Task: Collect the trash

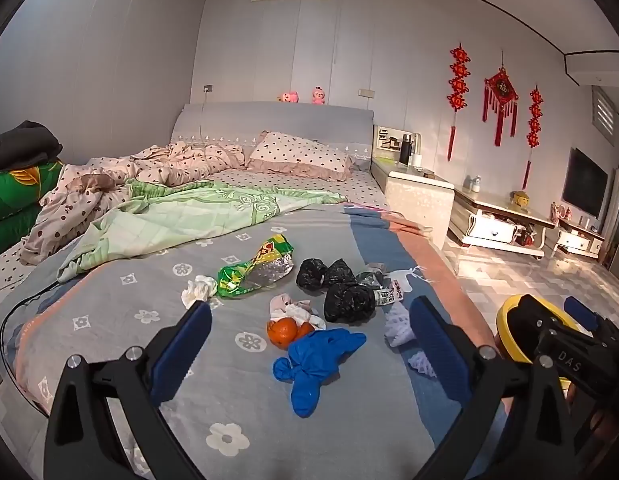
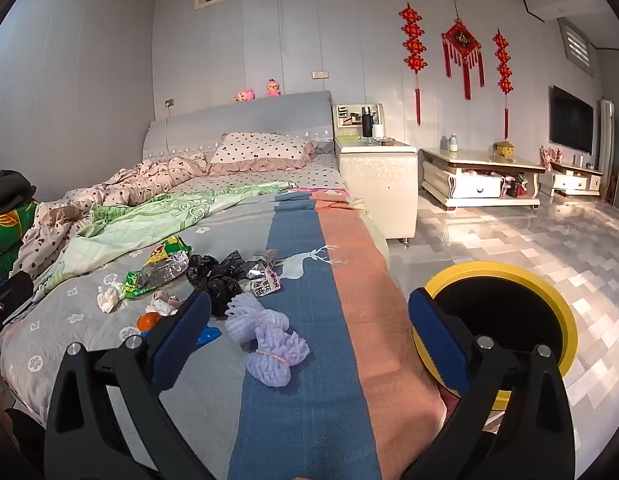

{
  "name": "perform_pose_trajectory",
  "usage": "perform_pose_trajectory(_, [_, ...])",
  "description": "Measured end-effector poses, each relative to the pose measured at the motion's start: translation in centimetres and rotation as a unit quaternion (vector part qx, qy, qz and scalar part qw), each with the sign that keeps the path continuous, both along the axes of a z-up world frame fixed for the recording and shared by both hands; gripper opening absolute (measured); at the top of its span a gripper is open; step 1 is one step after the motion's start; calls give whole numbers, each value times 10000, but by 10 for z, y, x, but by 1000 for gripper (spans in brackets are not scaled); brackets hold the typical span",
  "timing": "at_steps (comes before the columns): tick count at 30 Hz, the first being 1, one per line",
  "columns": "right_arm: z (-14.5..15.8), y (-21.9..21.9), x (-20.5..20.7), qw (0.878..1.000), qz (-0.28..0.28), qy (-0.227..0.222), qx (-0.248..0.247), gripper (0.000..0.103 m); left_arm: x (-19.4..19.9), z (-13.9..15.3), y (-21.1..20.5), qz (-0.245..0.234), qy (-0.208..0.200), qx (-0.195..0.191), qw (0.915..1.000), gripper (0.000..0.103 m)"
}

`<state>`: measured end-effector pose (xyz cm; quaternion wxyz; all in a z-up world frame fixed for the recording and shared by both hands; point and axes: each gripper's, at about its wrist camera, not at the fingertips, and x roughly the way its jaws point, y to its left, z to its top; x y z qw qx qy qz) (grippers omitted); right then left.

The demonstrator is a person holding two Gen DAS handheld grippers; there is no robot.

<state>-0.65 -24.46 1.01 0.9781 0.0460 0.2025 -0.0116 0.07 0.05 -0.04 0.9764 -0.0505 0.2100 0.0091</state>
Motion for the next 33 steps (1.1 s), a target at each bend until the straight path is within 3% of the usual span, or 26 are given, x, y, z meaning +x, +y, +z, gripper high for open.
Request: perform_pose_trajectory(33, [-1,0,0,10000,1,6,5,95,1,1,-5,5,-7,53,10000,96])
